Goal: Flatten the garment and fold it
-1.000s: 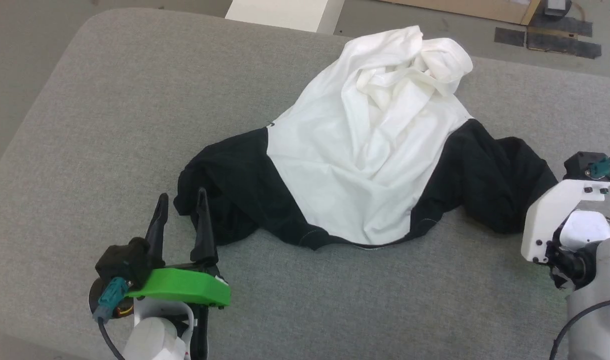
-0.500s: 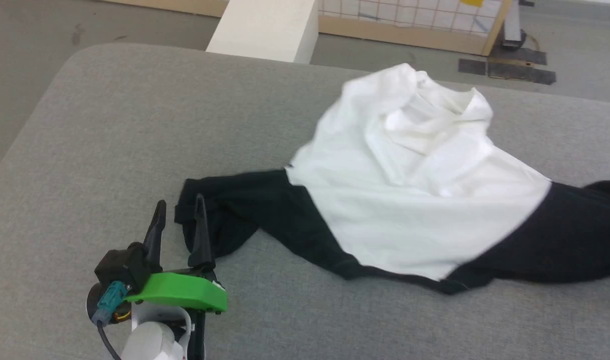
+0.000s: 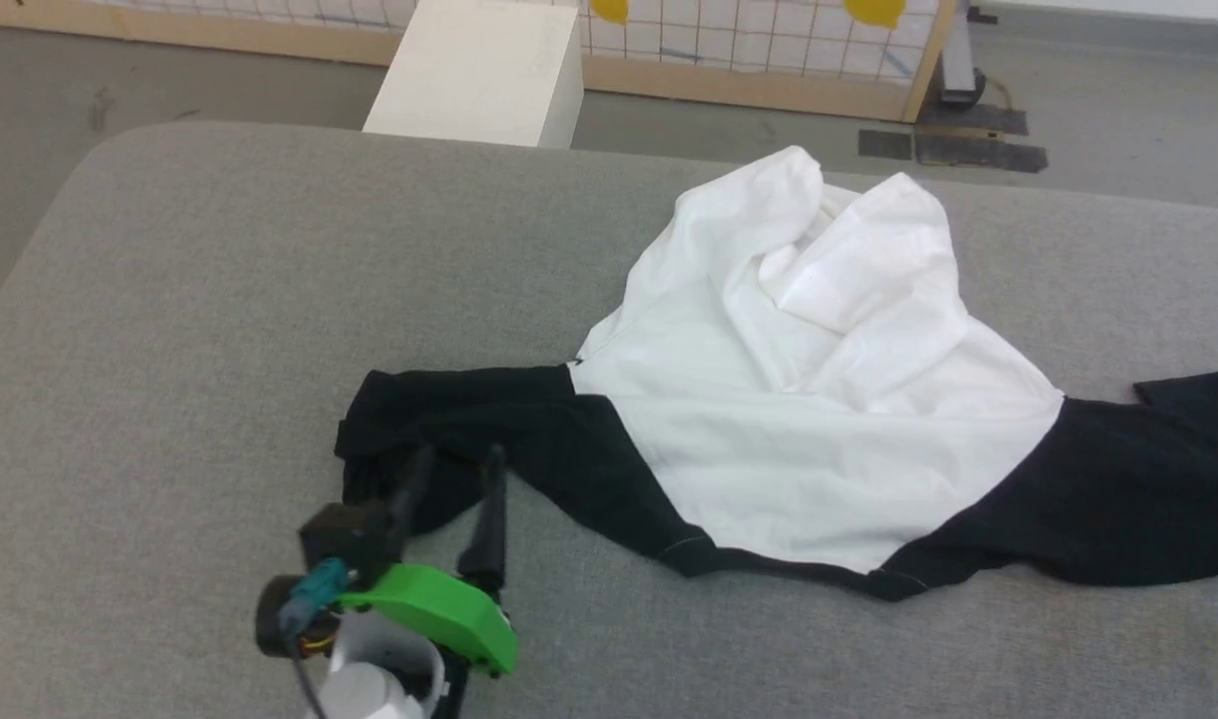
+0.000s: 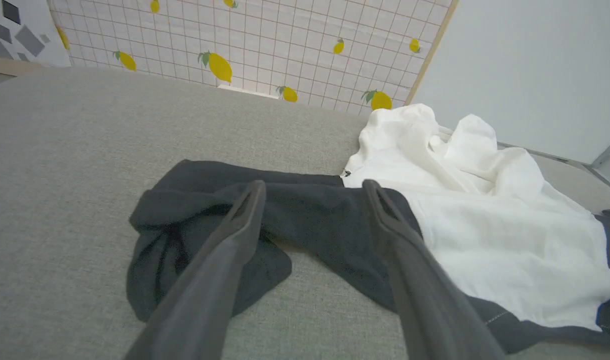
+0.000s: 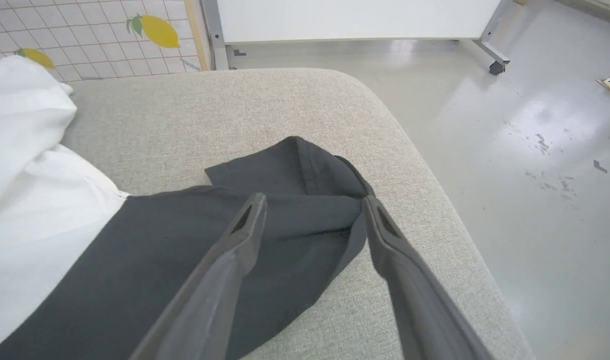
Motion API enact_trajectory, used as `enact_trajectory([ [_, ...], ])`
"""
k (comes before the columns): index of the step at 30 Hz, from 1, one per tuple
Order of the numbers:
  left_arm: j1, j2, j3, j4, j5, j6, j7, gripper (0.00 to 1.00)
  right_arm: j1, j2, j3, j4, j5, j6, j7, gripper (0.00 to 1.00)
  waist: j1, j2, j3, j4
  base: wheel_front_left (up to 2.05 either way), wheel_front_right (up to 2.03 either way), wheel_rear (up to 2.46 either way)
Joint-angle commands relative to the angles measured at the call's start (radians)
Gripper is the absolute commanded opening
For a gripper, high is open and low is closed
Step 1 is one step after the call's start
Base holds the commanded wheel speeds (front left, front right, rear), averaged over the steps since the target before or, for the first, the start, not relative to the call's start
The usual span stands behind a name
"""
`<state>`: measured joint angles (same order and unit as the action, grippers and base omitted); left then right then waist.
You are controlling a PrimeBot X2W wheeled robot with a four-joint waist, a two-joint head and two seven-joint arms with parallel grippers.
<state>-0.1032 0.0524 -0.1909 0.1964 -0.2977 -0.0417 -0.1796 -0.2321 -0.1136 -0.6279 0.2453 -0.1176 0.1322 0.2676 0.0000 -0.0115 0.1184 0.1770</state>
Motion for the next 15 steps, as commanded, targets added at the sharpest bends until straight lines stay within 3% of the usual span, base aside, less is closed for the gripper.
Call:
enact_trajectory([
  [1, 0.007, -0.002, -0.019, 0.011, -0.014, -0.009, 0.039, 1.0, 0.036, 0.009, 0.04, -0.024, 0.022, -0.002, -0.038, 1.0, 0.0, 0.0115, -0.019, -0.021, 0.0, 0.0, 0.0],
  [4, 0.005, -0.002, -0.049, 0.027, -0.041, -0.001, 0.128, 1.0, 0.09, 0.023, 0.111, -0.087, 0.048, -0.002, -0.109, 1.0, 0.0, 0.0115, -0.031, -0.041, 0.0, 0.0, 0.0],
  [11, -0.042, -0.002, -0.051, 0.105, -0.093, 0.126, 0.313, 1.0, 0.222, 0.061, 0.277, -0.222, 0.109, -0.002, -0.184, 1.0, 0.0, 0.0115, -0.033, -0.114, 0.0, 0.0, 0.0],
  [15, -0.084, -0.002, -0.024, 0.154, -0.119, 0.17, 0.353, 1.0, 0.267, 0.063, 0.338, -0.247, 0.175, -0.002, -0.184, 1.0, 0.0, 0.0115, -0.022, -0.154, 0.0, 0.0, 0.0],
])
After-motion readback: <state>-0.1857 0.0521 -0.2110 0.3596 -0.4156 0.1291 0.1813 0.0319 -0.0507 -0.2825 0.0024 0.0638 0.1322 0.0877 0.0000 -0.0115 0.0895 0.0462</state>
